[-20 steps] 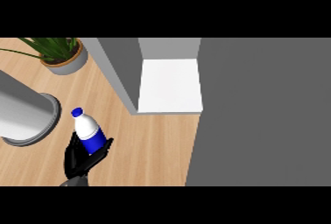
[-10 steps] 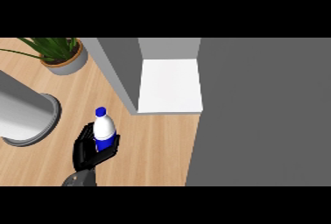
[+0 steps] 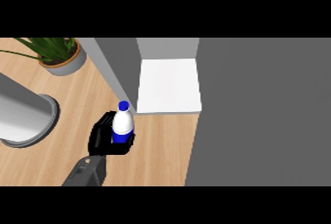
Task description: Pick up the bottled water, place it into the cabinet and close the cabinet
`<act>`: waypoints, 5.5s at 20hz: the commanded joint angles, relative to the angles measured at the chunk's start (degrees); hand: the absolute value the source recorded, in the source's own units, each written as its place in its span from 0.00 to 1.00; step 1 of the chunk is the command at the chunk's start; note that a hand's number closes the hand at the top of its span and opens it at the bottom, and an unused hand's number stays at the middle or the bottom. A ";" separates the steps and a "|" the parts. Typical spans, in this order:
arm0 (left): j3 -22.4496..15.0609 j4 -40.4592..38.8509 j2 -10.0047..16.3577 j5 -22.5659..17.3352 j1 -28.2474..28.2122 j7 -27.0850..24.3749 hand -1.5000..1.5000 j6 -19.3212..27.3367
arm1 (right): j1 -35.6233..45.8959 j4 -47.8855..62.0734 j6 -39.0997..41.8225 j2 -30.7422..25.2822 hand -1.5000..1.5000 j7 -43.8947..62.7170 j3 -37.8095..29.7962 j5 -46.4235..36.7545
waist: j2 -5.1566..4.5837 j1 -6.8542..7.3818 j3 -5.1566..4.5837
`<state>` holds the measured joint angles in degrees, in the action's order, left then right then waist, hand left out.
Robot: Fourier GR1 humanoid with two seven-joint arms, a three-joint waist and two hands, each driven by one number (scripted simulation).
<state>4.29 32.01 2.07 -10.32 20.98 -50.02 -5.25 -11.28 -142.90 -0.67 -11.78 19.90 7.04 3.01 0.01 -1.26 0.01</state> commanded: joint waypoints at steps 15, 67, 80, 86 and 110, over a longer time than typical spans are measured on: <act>-18.62 12.08 -2.01 -19.47 7.13 13.23 1.00 4.84 | -2.96 1.75 7.60 1.02 0.00 -2.79 -17.08 15.45 | 0.30 -0.25 0.04; -16.23 -17.80 -2.01 -32.93 38.02 14.06 1.00 28.32 | -0.13 17.09 23.26 -10.35 0.00 -6.47 -40.27 42.84 | -2.41 -5.96 -0.17; -14.32 -25.10 -0.71 -32.58 42.79 11.82 0.00 26.93 | 2.20 20.42 24.80 -11.13 0.00 -7.46 -40.47 43.42 | -3.59 -7.07 -0.12; -13.84 -26.75 -0.48 -32.29 44.82 10.50 0.00 28.09 | 2.43 20.35 25.01 -10.88 0.00 -7.61 -40.28 43.13 | -3.63 -7.43 -0.12; -17.35 -25.88 -2.06 -27.68 47.32 3.64 1.00 24.74 | 2.70 20.05 26.90 -11.37 0.00 -7.53 -40.27 41.90 | -2.50 -6.65 -0.11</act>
<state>-13.47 4.47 0.14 -37.55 68.89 -43.97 20.02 -8.78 -123.13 25.85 -22.54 12.17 -32.91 45.08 -2.75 -7.95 -0.10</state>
